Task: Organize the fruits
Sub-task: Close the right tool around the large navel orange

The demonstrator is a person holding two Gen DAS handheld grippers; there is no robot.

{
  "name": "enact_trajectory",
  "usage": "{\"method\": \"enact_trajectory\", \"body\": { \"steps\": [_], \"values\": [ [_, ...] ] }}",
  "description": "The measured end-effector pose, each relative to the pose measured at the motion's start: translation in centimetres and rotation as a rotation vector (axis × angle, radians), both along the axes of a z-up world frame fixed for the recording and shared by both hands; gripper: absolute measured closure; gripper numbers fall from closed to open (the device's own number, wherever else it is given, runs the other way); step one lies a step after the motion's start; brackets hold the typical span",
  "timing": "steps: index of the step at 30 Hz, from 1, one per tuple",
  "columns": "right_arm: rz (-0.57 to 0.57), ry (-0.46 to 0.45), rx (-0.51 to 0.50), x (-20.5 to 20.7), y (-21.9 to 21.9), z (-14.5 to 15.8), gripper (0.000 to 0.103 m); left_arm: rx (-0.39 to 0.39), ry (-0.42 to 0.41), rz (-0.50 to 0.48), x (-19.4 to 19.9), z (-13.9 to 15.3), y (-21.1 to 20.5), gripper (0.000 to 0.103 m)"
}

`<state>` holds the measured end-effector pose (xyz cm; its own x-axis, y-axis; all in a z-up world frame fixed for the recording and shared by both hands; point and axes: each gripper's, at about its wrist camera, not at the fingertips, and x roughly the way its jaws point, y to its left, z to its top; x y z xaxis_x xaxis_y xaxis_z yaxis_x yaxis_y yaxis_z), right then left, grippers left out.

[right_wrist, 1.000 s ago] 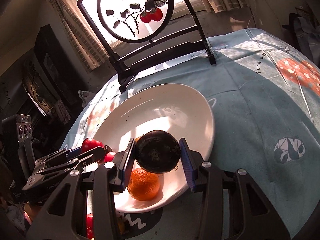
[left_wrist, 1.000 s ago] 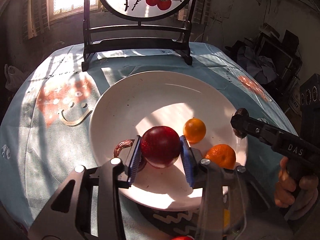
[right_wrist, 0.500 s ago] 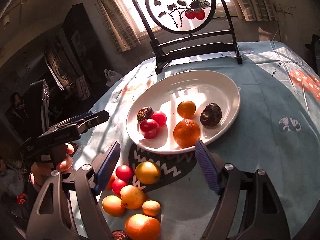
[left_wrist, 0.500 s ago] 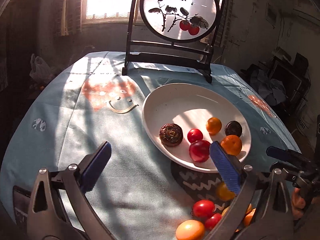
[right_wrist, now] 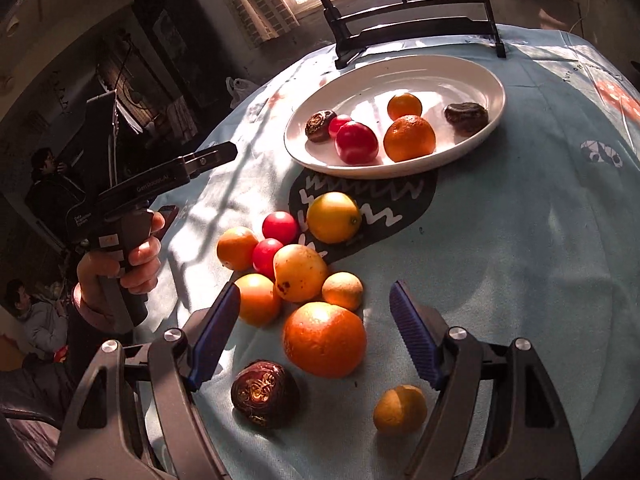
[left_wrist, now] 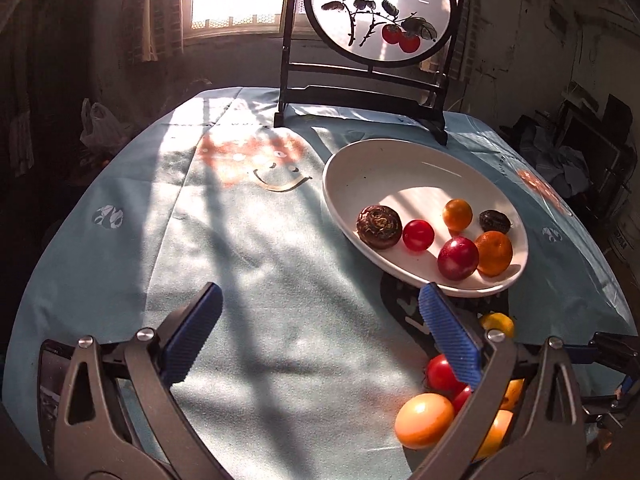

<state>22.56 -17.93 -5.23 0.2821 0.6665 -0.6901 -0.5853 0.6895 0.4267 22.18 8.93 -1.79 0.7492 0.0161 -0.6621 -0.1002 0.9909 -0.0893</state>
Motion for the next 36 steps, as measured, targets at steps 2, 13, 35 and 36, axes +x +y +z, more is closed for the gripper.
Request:
{"method": "enact_trajectory", "body": {
  "steps": [2, 13, 35, 36],
  "values": [
    [0.019, -0.004, -0.024, -0.3, 0.4, -0.1, 0.026, 0.008, 0.003, 0.004, -0.1, -0.2, 0.1, 0.003],
    [0.031, -0.02, -0.132, -0.8, 1.3, -1.3, 0.028, 0.029, 0.008, 0.011, -0.4, -0.4, 0.3, 0.003],
    [-0.01, 0.005, -0.061, -0.3, -0.4, -1.1, 0.057, -0.015, 0.037, -0.086, -0.9, -0.8, 0.3, 0.004],
    [-0.021, 0.004, -0.049, -0.2, -0.7, -1.0, 0.057, -0.034, 0.037, -0.135, -1.2, -0.8, 0.1, 0.006]
  ]
}}
